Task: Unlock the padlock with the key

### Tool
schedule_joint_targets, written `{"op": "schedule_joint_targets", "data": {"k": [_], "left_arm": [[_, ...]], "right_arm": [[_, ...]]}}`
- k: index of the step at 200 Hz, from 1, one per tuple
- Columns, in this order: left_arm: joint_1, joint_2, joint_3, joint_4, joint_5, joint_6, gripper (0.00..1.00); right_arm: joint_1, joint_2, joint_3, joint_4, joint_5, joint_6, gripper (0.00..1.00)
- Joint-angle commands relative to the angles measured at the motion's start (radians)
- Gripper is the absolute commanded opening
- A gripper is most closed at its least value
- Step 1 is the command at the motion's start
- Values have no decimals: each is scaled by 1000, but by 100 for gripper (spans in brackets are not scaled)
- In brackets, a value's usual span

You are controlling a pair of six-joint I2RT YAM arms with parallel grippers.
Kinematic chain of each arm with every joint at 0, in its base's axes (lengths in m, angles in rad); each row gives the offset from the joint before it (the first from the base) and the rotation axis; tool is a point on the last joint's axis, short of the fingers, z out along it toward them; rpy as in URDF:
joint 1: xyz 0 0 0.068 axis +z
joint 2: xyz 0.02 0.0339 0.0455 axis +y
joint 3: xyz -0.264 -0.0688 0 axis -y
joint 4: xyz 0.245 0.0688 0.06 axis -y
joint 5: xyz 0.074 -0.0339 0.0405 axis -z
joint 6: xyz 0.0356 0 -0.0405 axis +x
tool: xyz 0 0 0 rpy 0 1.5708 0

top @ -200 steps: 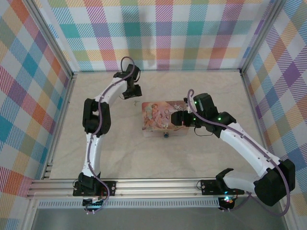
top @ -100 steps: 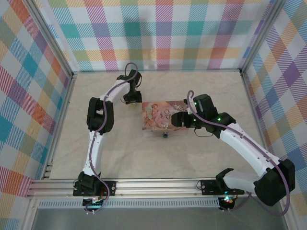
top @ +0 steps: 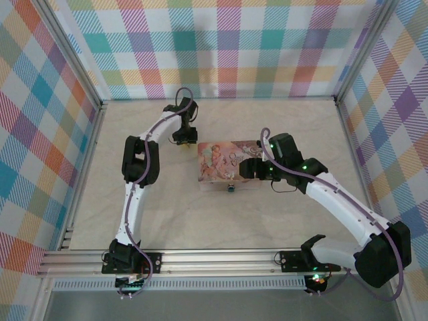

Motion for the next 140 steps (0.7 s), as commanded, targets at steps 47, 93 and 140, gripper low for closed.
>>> {"op": "schedule_joint_targets", "data": {"k": [47, 93, 140], "left_arm": [[8, 22, 25, -37, -22, 38, 7], [8, -14, -4, -31, -25, 46, 0], [8, -105, -42, -21, -12, 49, 0]], "right_arm": [[6, 13, -26, 23, 4, 19, 69], [6, -3, -44, 31, 4, 31, 70], [6, -34, -71, 36, 12, 42, 70]]}}
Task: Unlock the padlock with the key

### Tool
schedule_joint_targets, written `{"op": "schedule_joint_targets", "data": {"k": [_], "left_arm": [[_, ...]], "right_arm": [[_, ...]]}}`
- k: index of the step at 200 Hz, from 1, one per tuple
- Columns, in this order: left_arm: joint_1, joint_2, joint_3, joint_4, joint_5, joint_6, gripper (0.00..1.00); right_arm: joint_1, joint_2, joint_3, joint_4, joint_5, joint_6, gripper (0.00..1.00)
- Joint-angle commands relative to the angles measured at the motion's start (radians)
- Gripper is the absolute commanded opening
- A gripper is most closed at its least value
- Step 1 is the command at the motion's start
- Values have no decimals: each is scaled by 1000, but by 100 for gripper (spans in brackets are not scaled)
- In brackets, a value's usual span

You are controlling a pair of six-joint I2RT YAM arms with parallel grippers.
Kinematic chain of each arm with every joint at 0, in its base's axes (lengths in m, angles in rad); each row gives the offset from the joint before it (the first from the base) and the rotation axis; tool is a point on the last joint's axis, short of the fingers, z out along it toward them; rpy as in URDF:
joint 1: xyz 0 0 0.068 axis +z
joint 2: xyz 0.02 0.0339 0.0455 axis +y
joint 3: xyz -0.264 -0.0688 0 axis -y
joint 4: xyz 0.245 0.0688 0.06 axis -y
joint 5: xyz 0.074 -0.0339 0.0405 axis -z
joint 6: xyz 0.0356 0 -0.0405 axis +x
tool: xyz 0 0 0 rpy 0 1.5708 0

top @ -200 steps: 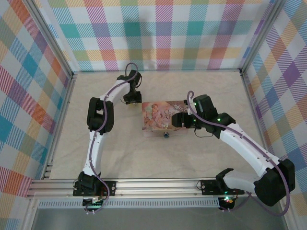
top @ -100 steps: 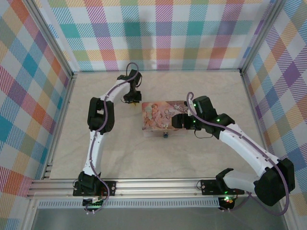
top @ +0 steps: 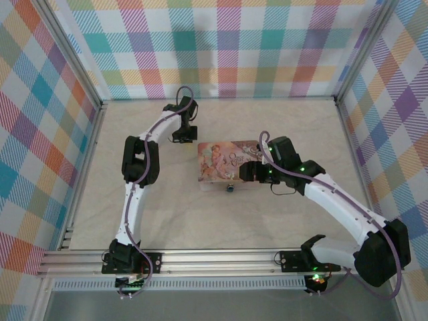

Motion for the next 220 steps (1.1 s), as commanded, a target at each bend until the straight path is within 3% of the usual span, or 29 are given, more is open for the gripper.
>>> {"op": "schedule_joint_targets", "data": {"k": [1, 64, 123, 169, 188, 220], "left_arm": [[7, -92, -33, -25, -1, 17, 0], [7, -275, -151, 11, 73, 10, 0], [-8, -516, -303, 90, 347, -19, 0], [-57, -680, -404, 137, 535, -31, 0], [-86, -728, -445, 159, 611, -47, 0], [-157, -768, -473, 143, 663, -48, 0]], "right_arm": [[6, -36, -14, 18, 8, 14, 70], [6, -61, -29, 40, 1, 25, 70], [-7, -77, -8, 106, -65, 49, 70], [-59, -49, 28, 196, -205, 104, 63], [-59, -24, 47, 241, -265, 107, 55], [-59, 24, 84, 267, -348, 74, 47]]}}
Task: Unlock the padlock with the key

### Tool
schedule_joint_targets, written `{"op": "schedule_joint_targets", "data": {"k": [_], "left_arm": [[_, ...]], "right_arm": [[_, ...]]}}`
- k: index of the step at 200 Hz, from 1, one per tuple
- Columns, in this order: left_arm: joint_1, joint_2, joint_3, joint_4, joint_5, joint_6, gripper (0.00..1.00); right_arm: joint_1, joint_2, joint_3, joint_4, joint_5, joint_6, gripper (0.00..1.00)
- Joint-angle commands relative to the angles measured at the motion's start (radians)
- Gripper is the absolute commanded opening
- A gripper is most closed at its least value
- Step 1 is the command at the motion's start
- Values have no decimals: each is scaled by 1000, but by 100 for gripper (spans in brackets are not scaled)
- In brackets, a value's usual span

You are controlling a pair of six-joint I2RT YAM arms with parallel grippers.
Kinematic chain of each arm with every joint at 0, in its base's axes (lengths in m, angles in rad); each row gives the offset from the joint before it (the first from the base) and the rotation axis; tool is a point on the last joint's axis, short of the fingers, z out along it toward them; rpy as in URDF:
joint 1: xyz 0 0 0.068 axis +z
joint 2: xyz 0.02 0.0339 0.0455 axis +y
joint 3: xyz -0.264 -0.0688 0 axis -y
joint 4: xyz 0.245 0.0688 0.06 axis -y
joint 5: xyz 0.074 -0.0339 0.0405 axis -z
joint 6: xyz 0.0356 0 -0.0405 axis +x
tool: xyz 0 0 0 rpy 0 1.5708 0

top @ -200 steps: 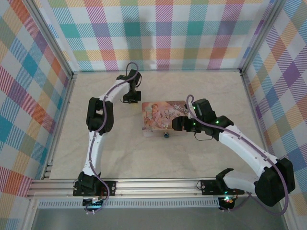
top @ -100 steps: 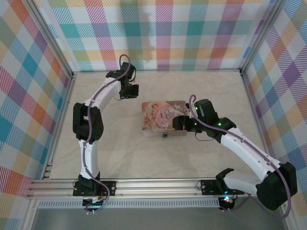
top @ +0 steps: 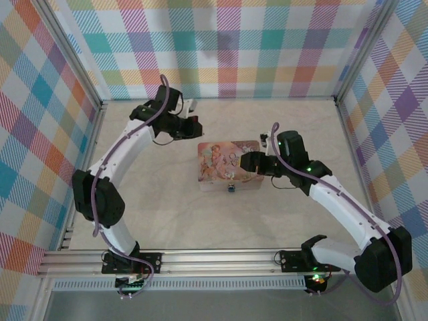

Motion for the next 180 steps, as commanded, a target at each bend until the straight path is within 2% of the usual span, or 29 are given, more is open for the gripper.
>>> {"op": "schedule_joint_targets", "data": {"k": [1, 29, 43, 95, 159, 180], "left_arm": [[-48, -40, -24, 3, 102, -15, 0], [-105, -53, -27, -5, 154, -17, 0], [-132, -56, -20, -21, 159, -6, 0], [-175, -52, 6, -53, 208, 15, 0], [-214, -42, 45, -93, 266, 51, 0], [-220, -41, 52, -107, 284, 58, 0]], "right_arm": [[0, 30, 50, 60, -106, -22, 47], [0, 46, 72, 46, -118, -107, 38], [0, 36, 78, 31, -127, -157, 37], [0, -32, 60, -5, -130, -305, 39], [1, -45, 58, -27, -141, -385, 39], [2, -48, 65, -38, -122, -404, 42]]}}
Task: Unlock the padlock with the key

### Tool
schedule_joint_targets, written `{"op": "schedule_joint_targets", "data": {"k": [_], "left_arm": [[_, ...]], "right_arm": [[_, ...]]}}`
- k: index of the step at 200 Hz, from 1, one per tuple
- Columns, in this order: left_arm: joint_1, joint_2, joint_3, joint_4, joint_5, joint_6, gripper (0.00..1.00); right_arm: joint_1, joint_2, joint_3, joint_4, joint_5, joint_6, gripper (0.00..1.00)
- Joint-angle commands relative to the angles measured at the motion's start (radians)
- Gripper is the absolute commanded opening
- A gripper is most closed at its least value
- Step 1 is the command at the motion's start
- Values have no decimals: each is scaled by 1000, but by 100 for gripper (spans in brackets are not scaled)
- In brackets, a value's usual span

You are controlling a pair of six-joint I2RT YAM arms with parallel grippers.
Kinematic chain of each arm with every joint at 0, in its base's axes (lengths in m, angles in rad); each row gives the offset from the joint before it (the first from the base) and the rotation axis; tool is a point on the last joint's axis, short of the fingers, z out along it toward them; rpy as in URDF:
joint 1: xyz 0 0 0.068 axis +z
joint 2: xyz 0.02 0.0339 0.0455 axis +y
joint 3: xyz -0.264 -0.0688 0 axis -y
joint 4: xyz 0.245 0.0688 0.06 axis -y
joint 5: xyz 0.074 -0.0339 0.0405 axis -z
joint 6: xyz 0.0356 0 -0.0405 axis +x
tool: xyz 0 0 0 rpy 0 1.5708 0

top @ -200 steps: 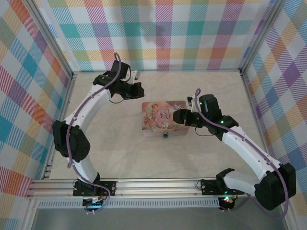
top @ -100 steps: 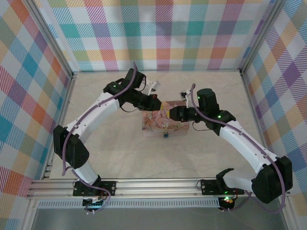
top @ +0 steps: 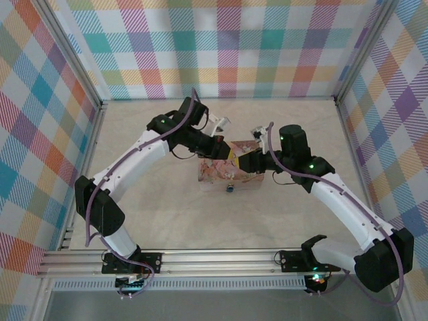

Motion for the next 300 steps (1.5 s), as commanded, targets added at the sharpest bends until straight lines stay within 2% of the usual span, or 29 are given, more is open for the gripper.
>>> {"op": "schedule_joint_targets", "data": {"k": [1, 44, 79, 96, 148, 164, 196, 207, 240, 246, 267, 300], "left_arm": [[-17, -24, 39, -42, 54, 30, 0], [-31, -34, 45, -63, 90, 52, 0], [-37, -42, 51, -76, 108, 67, 0], [-39, -43, 53, -72, 120, 68, 0], [-52, -52, 50, -54, 181, 78, 0], [-61, -58, 50, -58, 201, 92, 0], [-67, -70, 48, -57, 210, 99, 0], [-68, -74, 47, -52, 216, 99, 0], [-68, -78, 47, -40, 212, 98, 0], [-68, -80, 47, -37, 204, 96, 5], [-66, -96, 37, -12, 163, 76, 41], [-46, -140, 0, 61, 101, 27, 59]], "right_arm": [[2, -19, 21, -14, -15, -61, 42], [2, -23, 21, -6, -32, -65, 42], [2, -23, 19, -2, -83, -71, 38], [5, -25, 19, 0, -92, -74, 31], [14, -5, 24, 8, -83, -77, 27], [17, 2, 30, 10, -79, -80, 18], [20, 8, 30, 15, -58, -80, 8], [22, 6, 29, 17, -51, -80, 0], [24, 0, 16, 27, -44, -65, 0], [25, -5, 10, 31, -37, -61, 0], [24, -35, -23, 51, -17, -47, 0], [25, -68, -54, 64, 7, -30, 0]]}}
